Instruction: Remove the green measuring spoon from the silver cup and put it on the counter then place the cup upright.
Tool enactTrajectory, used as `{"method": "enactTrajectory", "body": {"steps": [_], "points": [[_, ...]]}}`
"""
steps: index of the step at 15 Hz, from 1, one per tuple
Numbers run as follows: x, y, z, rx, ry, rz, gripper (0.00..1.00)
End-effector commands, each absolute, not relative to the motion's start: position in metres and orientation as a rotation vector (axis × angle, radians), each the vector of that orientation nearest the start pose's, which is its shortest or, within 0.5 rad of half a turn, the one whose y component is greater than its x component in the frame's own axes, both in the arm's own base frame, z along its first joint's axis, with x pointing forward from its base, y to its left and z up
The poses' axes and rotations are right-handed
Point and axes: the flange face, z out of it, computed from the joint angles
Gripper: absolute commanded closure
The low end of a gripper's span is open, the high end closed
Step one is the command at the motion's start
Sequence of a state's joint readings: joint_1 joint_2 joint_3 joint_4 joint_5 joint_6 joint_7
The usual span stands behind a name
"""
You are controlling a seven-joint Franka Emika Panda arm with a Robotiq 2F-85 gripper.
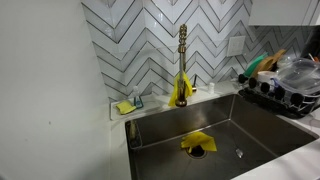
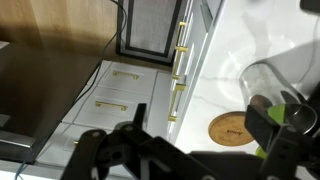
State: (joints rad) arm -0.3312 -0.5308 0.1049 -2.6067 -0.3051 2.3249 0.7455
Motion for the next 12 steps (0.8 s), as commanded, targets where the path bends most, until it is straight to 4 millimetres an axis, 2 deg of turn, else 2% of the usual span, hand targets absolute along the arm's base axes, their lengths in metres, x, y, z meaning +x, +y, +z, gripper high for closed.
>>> {"method": "enactTrajectory", "body": {"steps": [1,5,7,12], "points": [[0.388,-0.097,0.452,-3.064,1.304,-0.522,0.00],[0.388,-0.098,0.452,-3.056,1.319,-0.525,0.00],[0.393,-0.112,0.450,-3.055,1.262,-0.555,0.00],[0.410,-0.143,0.459,-3.082,1.114,-0.696,0.00]]}}
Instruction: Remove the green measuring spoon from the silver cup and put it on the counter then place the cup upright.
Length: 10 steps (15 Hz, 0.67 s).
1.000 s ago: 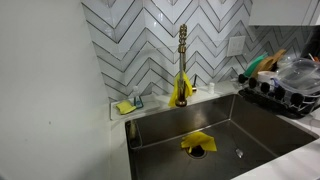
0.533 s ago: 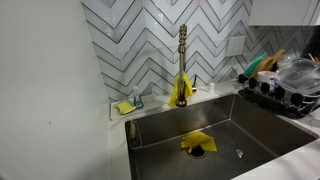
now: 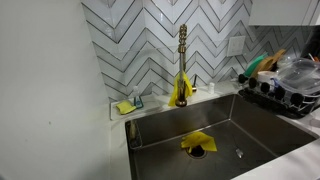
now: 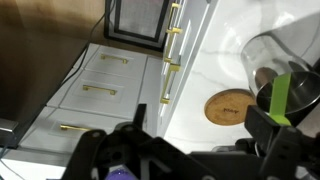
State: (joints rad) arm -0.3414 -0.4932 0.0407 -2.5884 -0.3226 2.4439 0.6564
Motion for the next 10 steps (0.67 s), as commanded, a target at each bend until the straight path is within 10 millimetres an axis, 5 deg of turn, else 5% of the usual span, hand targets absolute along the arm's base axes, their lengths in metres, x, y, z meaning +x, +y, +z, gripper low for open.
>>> {"method": "enactTrajectory", "body": {"steps": [1,5,10], "points": [[0.414,-0.148,0.460,-3.068,1.087,-0.722,0.00],[0.437,-0.164,0.458,-3.027,1.033,-0.756,0.00],[0.471,-0.160,0.460,-2.957,0.987,-0.708,0.00]]}}
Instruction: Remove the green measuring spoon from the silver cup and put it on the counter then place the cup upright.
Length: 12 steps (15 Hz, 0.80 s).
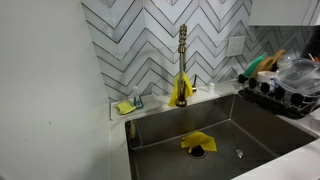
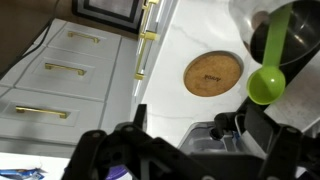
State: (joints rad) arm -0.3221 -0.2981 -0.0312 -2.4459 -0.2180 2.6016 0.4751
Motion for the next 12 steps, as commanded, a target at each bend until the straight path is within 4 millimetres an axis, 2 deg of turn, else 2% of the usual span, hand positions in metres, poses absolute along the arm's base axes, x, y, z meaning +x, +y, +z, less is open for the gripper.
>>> {"method": "enactTrajectory", "body": {"steps": [1,5,12], "points": [[0.476,-0.158,0.462,-2.941,0.965,-0.705,0.00],[0.494,-0.151,0.458,-2.921,0.913,-0.617,0.00],[0.512,-0.141,0.442,-2.962,0.870,-0.471,0.00]]}}
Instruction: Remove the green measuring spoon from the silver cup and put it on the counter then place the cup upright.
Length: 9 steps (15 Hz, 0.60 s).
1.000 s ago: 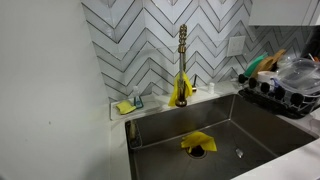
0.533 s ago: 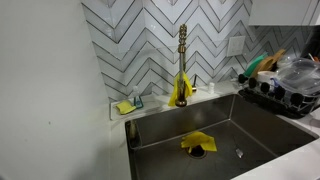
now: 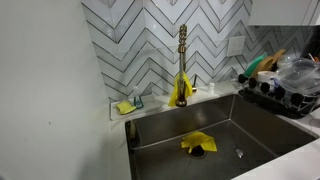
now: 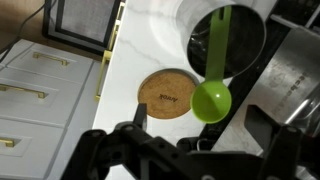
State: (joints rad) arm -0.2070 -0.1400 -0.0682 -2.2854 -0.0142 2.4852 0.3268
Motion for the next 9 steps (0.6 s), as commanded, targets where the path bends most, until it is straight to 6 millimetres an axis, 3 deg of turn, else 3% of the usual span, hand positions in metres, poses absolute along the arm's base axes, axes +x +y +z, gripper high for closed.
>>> {"method": "enactTrajectory", "body": {"steps": [1,9], "points": [[0.515,-0.140,0.441,-2.962,0.865,-0.464,0.00],[0.532,-0.126,0.426,-2.970,0.806,-0.424,0.05]]}}
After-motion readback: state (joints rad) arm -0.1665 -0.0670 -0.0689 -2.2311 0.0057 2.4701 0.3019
